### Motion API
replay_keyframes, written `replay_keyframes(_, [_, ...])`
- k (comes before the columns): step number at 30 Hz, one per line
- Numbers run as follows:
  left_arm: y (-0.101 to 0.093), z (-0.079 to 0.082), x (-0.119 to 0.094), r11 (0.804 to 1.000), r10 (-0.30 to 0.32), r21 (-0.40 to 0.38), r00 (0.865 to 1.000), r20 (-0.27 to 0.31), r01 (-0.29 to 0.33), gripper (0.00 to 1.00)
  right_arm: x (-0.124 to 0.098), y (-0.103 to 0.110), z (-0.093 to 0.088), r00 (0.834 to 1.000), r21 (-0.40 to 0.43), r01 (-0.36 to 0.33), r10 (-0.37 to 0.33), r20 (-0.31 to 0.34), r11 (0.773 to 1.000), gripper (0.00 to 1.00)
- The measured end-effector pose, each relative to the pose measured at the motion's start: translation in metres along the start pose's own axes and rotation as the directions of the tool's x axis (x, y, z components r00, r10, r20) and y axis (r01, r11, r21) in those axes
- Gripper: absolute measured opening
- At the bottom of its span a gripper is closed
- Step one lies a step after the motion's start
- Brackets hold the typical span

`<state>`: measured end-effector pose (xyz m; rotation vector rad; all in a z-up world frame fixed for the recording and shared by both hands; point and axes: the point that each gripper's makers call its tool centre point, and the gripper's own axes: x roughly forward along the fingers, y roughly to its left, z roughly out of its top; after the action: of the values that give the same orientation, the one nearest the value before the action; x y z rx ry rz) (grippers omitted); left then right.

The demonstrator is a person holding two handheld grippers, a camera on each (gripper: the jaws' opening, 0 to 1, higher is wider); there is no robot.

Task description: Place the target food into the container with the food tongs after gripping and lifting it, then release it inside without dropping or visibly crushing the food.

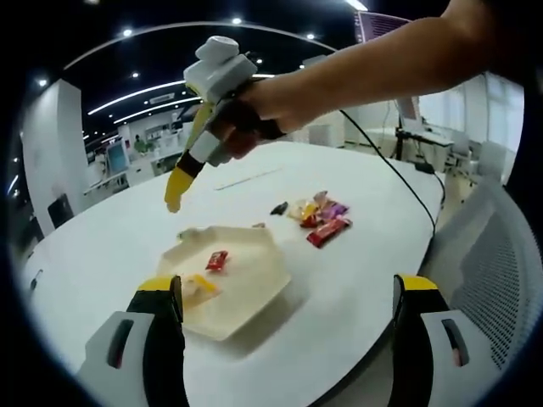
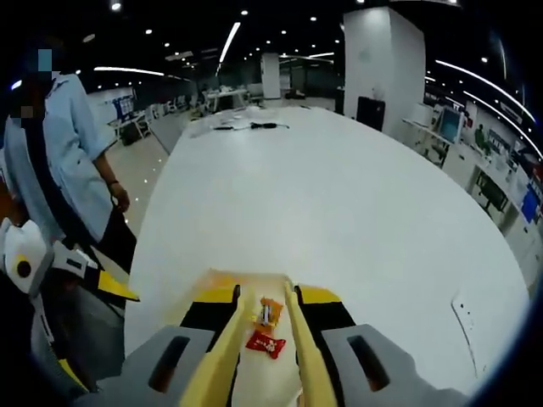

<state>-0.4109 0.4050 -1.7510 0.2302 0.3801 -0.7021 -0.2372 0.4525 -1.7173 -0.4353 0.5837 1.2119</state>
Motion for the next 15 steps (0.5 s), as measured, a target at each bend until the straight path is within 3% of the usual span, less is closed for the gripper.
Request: replay_keyframes(15, [0.001, 0.0, 0.0, 1.0, 0.005, 0.007, 1.0, -0.001, -0.005, 0.99, -0.017, -0.007, 0.005, 1.0, -0.027, 0.01, -0.009, 0.022, 1.0, 0.26])
